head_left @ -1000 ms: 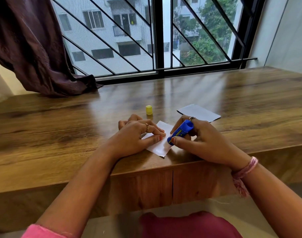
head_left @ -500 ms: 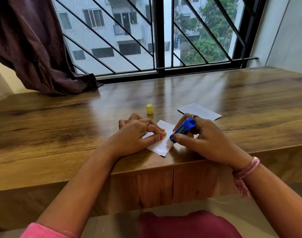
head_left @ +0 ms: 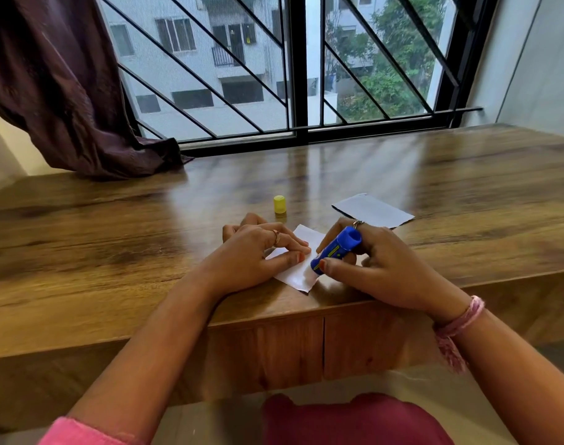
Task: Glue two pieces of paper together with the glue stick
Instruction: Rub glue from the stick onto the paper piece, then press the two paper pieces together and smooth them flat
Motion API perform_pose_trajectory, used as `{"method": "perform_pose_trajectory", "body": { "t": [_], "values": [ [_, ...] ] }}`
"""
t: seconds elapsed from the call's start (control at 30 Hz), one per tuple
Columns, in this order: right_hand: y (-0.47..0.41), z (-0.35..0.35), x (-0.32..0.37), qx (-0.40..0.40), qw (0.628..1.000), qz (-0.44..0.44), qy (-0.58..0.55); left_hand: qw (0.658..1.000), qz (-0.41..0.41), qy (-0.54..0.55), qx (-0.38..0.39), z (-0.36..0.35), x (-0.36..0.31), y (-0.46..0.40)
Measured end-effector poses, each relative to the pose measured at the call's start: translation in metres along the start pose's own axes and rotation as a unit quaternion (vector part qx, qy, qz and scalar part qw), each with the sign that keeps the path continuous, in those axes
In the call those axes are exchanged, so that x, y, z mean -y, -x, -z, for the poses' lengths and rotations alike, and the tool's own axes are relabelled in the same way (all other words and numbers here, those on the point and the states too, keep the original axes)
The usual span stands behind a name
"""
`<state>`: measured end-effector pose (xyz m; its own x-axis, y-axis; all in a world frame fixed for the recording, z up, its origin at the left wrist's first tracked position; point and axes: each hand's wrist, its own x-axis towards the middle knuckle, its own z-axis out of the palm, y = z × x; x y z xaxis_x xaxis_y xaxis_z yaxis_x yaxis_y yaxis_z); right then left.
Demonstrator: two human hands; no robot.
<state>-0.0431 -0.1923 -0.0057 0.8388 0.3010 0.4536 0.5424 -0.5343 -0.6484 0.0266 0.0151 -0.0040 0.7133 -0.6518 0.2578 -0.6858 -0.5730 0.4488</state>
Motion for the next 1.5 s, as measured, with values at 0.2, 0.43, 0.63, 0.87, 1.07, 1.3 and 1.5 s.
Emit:
{"method": "perform_pose_trajectory", "body": {
  "t": [0.2,0.43,0.63,0.87,1.07,1.3,1.5],
  "values": [
    [-0.005,0.008,-0.008,-0.158,0.942,-0.108,-0.277,0.999,0.018,-0.04,-0.024,-0.002,0.002,0.002],
    [-0.009,0.014,-0.013,-0.174,0.895,-0.18,-0.368,0.999,0.026,-0.015,-0.031,-0.001,0.001,0.003],
    [-0.009,0.016,-0.013,-0.161,0.899,-0.194,-0.358,0.999,0.035,0.008,-0.018,0.0,0.0,0.002],
    [-0.008,0.016,-0.011,-0.15,0.903,-0.208,-0.345,0.994,0.01,0.097,-0.043,0.0,0.007,-0.001],
    [-0.011,0.014,-0.011,-0.147,0.899,-0.22,-0.349,0.968,0.058,0.212,-0.123,0.004,0.005,-0.001],
    [-0.011,0.014,-0.013,-0.137,0.89,-0.217,-0.376,0.902,0.199,0.295,-0.245,0.009,0.016,-0.007],
    [-0.015,0.02,-0.012,-0.073,0.9,-0.208,-0.377,0.877,0.248,0.3,-0.283,0.011,0.025,-0.008]
  ]
}}
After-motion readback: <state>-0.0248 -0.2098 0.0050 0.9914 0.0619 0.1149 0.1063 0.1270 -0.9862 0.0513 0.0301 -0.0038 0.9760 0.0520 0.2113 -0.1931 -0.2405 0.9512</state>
